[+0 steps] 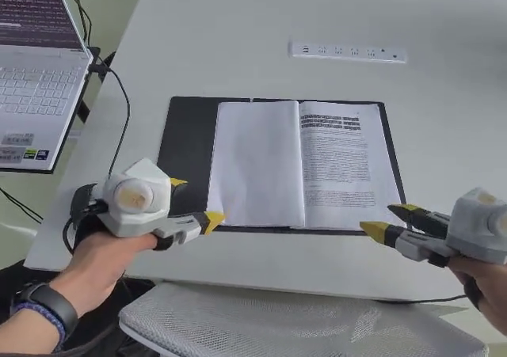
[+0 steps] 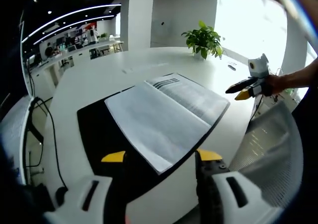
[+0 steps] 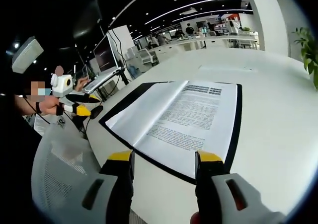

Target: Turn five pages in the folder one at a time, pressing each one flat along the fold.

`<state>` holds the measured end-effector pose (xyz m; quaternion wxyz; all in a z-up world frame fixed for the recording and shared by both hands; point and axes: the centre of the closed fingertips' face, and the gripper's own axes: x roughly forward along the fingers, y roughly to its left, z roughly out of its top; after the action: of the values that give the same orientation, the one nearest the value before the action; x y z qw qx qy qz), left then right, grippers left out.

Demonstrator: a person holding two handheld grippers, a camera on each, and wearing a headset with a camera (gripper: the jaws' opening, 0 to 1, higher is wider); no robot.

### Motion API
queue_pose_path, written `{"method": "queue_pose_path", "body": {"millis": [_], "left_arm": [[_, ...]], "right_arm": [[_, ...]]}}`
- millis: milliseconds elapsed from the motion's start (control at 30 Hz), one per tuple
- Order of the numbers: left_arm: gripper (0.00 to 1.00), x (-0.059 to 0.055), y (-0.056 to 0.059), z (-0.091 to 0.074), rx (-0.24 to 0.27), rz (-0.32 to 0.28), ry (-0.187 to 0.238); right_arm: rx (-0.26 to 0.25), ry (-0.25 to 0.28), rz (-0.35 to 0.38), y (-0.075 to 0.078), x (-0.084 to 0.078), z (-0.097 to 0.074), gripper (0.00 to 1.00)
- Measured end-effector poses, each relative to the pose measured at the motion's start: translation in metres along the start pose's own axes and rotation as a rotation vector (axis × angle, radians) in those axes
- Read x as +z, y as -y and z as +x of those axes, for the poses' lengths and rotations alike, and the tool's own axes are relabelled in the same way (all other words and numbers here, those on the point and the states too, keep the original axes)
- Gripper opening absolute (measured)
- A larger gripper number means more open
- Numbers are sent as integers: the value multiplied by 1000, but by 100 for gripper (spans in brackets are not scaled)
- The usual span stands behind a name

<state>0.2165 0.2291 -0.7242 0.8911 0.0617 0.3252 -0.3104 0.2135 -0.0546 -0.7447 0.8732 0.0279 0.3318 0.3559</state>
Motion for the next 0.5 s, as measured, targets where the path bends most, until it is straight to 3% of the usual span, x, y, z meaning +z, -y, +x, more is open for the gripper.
{"method": "queue_pose_path", "body": {"millis": [267, 333, 500], "left_arm": [[57, 2, -6, -21, 44, -48, 39], [59, 1, -12, -24, 51, -55, 44], [61, 3, -14, -31, 68, -73, 63]], "right_arm": [[-51, 19, -18, 26, 0, -25, 55], [-62, 27, -8, 26, 1, -31, 56], [-86, 45, 10, 23, 1, -41, 60]]}}
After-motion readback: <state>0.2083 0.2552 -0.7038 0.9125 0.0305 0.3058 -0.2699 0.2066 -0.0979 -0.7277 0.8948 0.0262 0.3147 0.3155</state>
